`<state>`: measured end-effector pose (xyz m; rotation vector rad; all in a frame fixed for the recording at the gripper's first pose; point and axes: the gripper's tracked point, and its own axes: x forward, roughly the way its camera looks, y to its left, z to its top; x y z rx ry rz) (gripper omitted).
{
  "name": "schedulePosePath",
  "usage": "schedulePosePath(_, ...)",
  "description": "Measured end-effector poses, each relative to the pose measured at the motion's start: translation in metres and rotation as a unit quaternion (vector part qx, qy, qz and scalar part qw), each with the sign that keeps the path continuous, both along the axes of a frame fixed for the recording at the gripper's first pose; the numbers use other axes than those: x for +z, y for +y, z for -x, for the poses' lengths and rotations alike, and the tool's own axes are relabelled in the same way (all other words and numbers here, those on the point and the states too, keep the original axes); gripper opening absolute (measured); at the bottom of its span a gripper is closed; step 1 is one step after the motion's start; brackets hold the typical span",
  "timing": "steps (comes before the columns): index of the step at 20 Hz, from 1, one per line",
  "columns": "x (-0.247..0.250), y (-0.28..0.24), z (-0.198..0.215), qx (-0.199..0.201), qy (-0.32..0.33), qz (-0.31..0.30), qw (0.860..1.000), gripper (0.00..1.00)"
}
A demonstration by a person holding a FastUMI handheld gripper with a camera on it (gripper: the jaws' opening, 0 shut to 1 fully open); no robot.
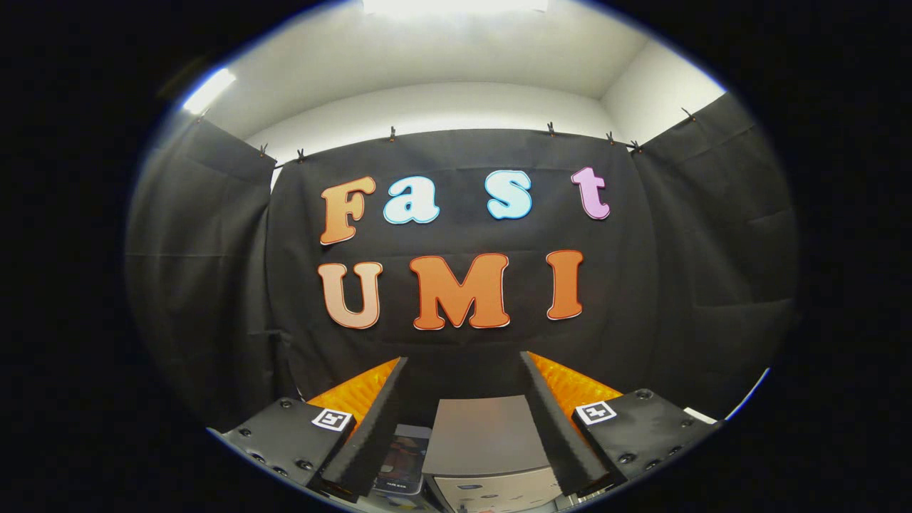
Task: Put the clothes into the washing machine and then close the washing machine lid.
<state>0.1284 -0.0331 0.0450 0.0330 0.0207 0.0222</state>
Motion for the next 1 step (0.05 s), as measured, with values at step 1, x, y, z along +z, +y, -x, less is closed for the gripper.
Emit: schedulePosePath(1, -0.0012, 0.0004, -0.0031, 0.0, 0.0, 0.0, 1.0, 0.98)
